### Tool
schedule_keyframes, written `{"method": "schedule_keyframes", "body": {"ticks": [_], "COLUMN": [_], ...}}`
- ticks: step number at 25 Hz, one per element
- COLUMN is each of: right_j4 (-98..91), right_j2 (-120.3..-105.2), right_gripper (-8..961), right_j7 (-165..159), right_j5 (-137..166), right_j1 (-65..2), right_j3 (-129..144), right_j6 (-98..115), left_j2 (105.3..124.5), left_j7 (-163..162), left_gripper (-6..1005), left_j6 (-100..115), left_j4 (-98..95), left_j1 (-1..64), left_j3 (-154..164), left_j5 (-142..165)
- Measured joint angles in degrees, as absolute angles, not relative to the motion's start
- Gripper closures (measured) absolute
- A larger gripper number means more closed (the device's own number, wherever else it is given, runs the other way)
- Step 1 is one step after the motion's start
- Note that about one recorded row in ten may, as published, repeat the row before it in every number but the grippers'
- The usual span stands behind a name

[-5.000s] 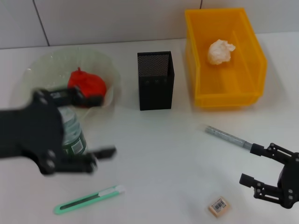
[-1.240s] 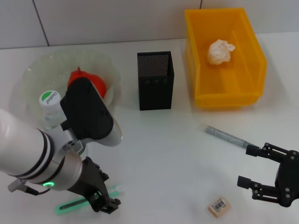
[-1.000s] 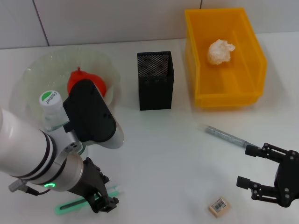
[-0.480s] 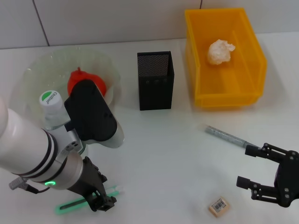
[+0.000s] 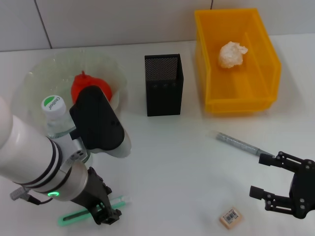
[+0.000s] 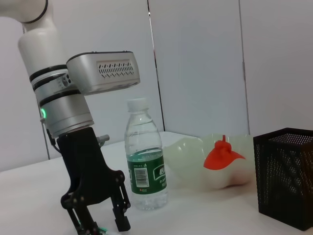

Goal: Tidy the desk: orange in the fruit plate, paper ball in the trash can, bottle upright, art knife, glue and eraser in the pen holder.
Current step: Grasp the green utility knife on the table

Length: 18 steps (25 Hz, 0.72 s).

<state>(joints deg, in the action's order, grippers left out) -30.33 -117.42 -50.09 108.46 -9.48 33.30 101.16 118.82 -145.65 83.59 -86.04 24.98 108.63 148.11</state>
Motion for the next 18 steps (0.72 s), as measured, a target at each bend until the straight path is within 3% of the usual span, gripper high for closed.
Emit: {"method": "schedule_keyframes", "body": {"ticks": [7,18], "right_j4": [-30.32,-30.32], "right_j2": [-117.42,-117.42], "right_gripper": [157,157], "right_j7": [-50.10,-50.10], "right_j5": [108.45,108.45], "right_j1": [-9.40,-9.24], "right_j3": [33.29,33.43], "right_j6": [101.15,101.16], "left_j2": [118.83,118.83], "left_j7": [-145.83,-145.89], "left_gripper": [513,643], "left_j6": [83.79,83.91], "left_j4": [-86.51,-86.34], "left_j1": [24.98,25.45], "left_j3": [109.76,111.36], "left_j5": [149.68,151.09]}}
